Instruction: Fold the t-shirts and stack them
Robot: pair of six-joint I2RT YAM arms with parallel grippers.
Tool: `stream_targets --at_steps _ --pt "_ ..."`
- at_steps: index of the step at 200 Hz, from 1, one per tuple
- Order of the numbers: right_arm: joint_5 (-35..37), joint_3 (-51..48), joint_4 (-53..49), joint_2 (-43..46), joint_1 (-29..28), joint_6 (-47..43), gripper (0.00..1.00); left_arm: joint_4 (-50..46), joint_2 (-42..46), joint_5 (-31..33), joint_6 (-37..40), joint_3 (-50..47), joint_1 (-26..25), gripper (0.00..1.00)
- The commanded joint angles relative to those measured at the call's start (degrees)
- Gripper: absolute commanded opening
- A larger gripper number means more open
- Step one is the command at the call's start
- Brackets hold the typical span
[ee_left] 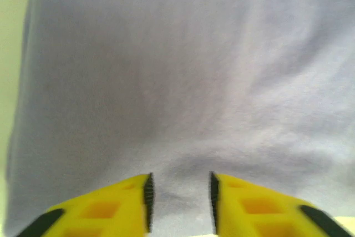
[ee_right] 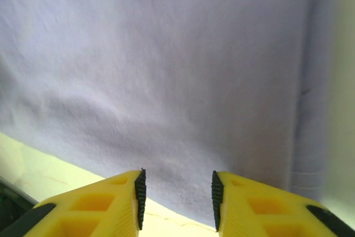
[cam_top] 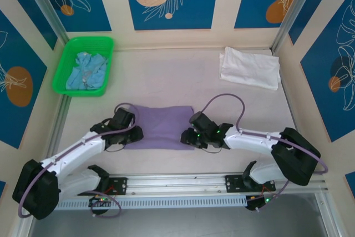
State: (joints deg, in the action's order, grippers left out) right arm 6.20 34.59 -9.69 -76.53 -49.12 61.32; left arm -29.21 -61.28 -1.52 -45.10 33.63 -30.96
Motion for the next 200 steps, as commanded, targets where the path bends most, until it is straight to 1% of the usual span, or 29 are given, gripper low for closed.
stream_targets --at_steps 1,10,26,44,52,74,91,111,139,153,177,190,200 --pt "1.72 7.00 -5.40 -1.06 4.70 -4.77 0.31 -3.12 -4.74 3.75 4.22 8.13 0.47 0.21" --pt "-0.04 10.85 -6.71 -3.76 6.84 -6.40 0.26 -1.85 -8.17 4.86 5.26 10.59 0.55 0.20" --pt "-3.18 17.33 -8.25 -9.42 9.60 -8.61 0.20 -0.51 -15.40 5.83 7.02 15.66 1.53 0.18" --pt "-5.93 23.94 -9.09 -16.57 11.41 -9.85 0.19 0.72 -22.91 4.54 8.61 21.07 3.44 0.15" --pt "-7.29 26.59 -9.70 -19.65 12.25 -10.03 0.18 1.42 -25.68 4.96 9.07 22.72 4.15 0.15" --pt "-9.27 31.04 -10.37 -26.10 14.50 -10.24 0.17 2.30 -32.18 4.65 9.59 25.55 8.20 0.14" --pt "-9.83 32.09 -10.06 -29.21 16.66 -10.77 0.17 4.12 -35.05 3.80 9.77 25.15 11.87 0.13" --pt "-11.20 32.11 -9.92 -31.91 19.69 -10.89 0.17 6.67 -37.63 1.01 9.70 23.98 15.85 0.13" --pt "-15.66 30.86 -8.45 -34.40 23.84 -9.82 0.18 9.24 -42.29 -3.54 8.79 23.58 19.41 0.14" --pt "-18.67 29.52 -6.11 -34.30 25.11 -8.66 0.18 9.35 -43.55 -4.02 8.46 23.66 20.20 0.15" --pt "-18.57 28.67 -6.17 -33.30 26.31 -8.71 0.21 9.49 -43.33 -4.01 8.02 23.50 20.99 0.20" --pt "-19.00 27.94 -5.74 -32.90 27.03 -8.57 0.23 9.40 -42.80 -3.49 8.03 23.33 21.44 0.26" --pt "-19.14 27.73 -5.90 -32.86 27.47 -8.35 0.24 9.51 -42.54 -3.49 8.03 23.15 21.80 0.29"
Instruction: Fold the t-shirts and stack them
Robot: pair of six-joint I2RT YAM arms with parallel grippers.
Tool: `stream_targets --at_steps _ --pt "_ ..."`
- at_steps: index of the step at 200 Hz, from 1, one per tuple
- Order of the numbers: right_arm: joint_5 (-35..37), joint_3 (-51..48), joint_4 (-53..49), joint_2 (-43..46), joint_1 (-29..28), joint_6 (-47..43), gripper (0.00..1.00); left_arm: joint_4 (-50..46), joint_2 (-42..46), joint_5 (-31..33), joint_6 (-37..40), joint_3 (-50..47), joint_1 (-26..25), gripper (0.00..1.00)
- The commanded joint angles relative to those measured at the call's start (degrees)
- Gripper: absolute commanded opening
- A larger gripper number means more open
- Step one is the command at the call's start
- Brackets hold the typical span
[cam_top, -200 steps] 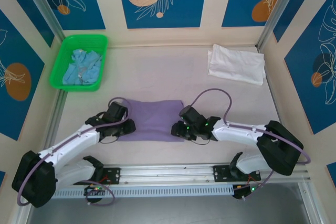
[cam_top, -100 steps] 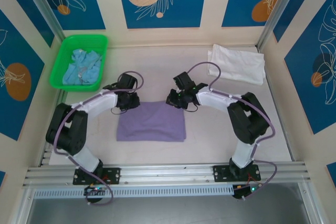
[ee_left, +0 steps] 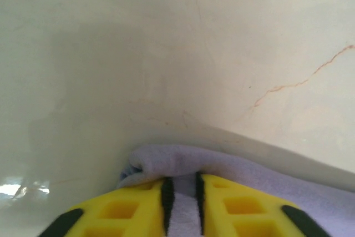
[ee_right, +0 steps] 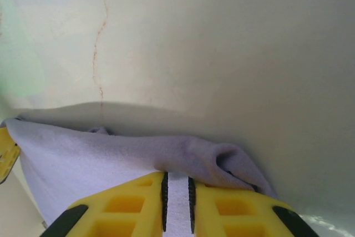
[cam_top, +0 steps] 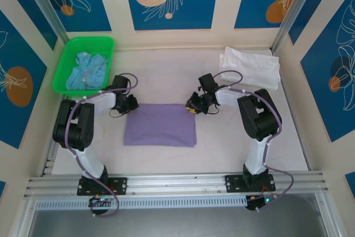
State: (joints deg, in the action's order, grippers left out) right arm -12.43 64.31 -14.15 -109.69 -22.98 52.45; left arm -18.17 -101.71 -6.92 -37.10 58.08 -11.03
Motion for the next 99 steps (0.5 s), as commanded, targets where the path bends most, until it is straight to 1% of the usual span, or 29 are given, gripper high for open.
stream_targets --at_steps 1,12,24,30,41,46,57,59,68,74,85,94,99 --pt "-0.50 -2.00 -1.42 0.28 1.39 0.54 0.24 -1.52 -2.10 1.91 0.02 -1.31 1.92 0.29" --pt "-0.90 -2.17 -1.32 0.40 1.77 0.55 0.25 -1.52 -1.81 1.38 -0.05 -1.31 2.08 0.32" --pt "-1.36 -2.50 -1.17 1.25 1.90 0.65 0.26 -1.21 -0.61 -0.79 0.28 -1.30 1.99 0.36" --pt "-1.33 -2.73 -1.10 2.02 1.82 0.36 0.28 -0.86 0.59 -1.81 0.08 -1.54 1.90 0.38" --pt "-0.15 -3.58 -1.05 5.44 1.19 -0.21 0.33 -0.70 3.99 -2.39 -0.08 -1.92 1.09 0.45" --pt "0.81 -4.00 -1.05 7.33 0.72 -0.57 0.37 -1.02 5.74 -2.12 -0.07 -1.86 0.64 0.49" --pt "3.17 -4.80 -1.86 11.66 -0.37 -1.55 0.44 -2.49 9.34 -0.68 0.12 -1.68 -0.70 0.64" --pt "3.86 -4.89 -2.42 12.74 -0.65 -1.76 0.46 -2.81 10.13 -0.32 0.17 -1.64 -0.98 0.67" --pt "5.68 -5.71 -3.59 16.07 -1.26 -2.12 0.53 -4.01 13.14 1.49 0.44 -1.64 -2.44 0.78" --pt "6.34 -6.75 -4.00 18.19 -1.51 -2.17 0.56 -5.43 15.34 3.26 0.68 -1.66 -3.56 0.83" --pt "6.37 -8.92 -4.28 21.39 -2.24 -1.78 0.59 -7.13 19.24 6.44 0.96 -2.12 -6.29 0.84" --pt "5.38 -10.74 -4.10 23.54 -3.47 -1.40 0.59 -7.97 22.09 7.06 0.91 -2.86 -8.96 0.82" --pt "4.67 -11.82 -3.81 24.32 -4.47 -1.18 0.57 -8.34 23.37 7.18 0.55 -3.33 -10.56 0.80"
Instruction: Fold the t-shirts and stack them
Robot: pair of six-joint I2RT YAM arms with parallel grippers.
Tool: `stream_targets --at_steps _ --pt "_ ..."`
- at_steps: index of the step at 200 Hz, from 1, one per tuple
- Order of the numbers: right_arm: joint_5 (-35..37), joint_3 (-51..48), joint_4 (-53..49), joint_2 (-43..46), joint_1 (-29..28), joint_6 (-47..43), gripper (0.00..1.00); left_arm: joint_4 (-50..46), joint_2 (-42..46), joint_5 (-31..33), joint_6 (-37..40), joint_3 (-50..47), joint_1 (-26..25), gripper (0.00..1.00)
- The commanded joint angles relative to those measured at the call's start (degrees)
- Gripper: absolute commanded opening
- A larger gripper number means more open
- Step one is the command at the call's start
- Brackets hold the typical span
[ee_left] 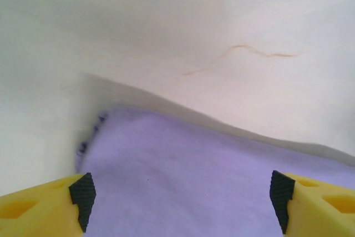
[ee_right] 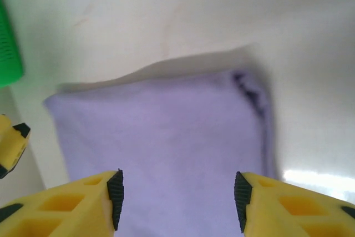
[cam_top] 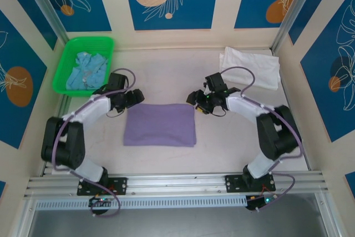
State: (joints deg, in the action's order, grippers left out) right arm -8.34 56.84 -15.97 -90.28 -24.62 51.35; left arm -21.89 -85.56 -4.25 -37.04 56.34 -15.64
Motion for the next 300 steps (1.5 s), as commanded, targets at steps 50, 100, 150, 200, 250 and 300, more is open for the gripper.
stream_targets --at_steps 50,100,150,200,250,300 --pt "-0.02 -10.65 1.14 5.12 -16.94 4.97 0.39 2.22 8.76 -9.79 -2.91 -9.96 -20.40 0.34" --pt "10.73 -11.55 -8.61 8.19 -19.37 3.67 0.51 4.19 6.93 -12.85 -1.30 -16.19 -25.71 0.39" --pt "15.94 -7.95 -15.72 7.65 -12.88 -3.74 0.74 -1.19 11.15 -4.96 2.05 -19.82 -27.21 0.62" --pt "11.24 -0.58 -14.02 -4.31 -10.61 -8.79 0.72 -2.86 12.22 -1.68 1.49 -21.49 -27.16 0.63" --pt "12.50 2.78 -13.15 -11.27 -11.54 -9.29 0.60 -7.88 19.61 4.79 1.08 -21.56 -27.18 0.80" --pt "10.83 3.60 -10.05 -12.27 -14.66 -11.04 0.49 -12.35 28.65 13.64 0.55 -21.13 -27.05 0.93"
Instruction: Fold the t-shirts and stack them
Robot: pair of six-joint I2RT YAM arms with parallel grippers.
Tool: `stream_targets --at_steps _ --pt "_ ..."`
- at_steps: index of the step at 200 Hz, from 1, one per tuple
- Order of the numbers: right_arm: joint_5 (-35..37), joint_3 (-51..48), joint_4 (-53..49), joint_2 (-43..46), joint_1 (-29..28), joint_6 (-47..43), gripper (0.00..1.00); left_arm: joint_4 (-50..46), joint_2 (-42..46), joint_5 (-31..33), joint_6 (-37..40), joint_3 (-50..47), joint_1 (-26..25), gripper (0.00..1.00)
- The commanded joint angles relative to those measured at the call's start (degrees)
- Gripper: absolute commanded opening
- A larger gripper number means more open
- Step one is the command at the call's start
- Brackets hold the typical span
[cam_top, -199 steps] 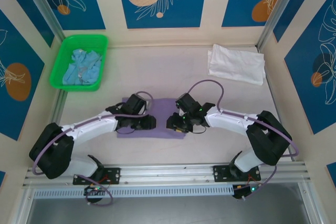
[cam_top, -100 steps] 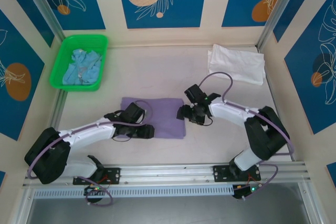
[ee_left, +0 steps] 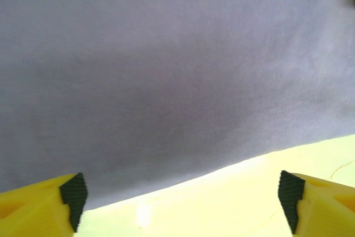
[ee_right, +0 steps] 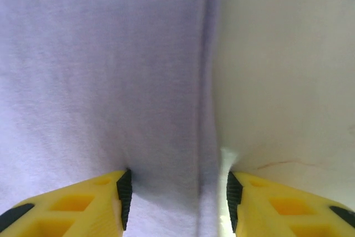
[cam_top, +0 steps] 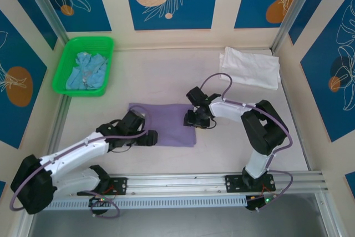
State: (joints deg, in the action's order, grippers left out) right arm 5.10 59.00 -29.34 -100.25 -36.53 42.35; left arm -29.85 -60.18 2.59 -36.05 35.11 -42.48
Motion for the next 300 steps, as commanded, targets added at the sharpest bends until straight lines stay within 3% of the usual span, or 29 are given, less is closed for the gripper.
stream_targets --at_steps 1,41,87,112,171,234,300 --pt "-2.63 1.50 3.37 -2.36 -2.79 -2.11 0.49 -4.50 3.47 7.03 -0.47 0.07 -0.22 0.94" --pt "-1.76 2.08 2.56 -5.07 -3.74 -0.63 0.43 -7.09 8.87 13.86 -0.99 -0.15 -0.07 0.96" --pt "2.53 3.34 0.90 -5.51 -3.59 0.28 0.16 -7.57 12.90 19.70 -2.01 -2.48 -0.08 0.97" --pt "4.77 3.76 0.64 -5.54 -2.46 -0.57 0.00 -5.40 14.37 19.70 -1.92 -5.23 -0.13 0.97" --pt "12.43 16.19 -6.49 -8.80 6.16 -6.53 0.00 -1.46 18.18 19.90 -2.00 -9.20 -0.06 0.97" --pt "25.28 35.11 -11.21 -18.10 13.63 -15.94 0.00 -4.50 28.43 22.69 -4.33 -11.94 -0.06 0.99" --pt "24.67 56.69 -14.41 -25.94 19.91 -20.55 0.00 -4.20 32.00 24.31 -5.74 -13.77 -0.06 1.00"
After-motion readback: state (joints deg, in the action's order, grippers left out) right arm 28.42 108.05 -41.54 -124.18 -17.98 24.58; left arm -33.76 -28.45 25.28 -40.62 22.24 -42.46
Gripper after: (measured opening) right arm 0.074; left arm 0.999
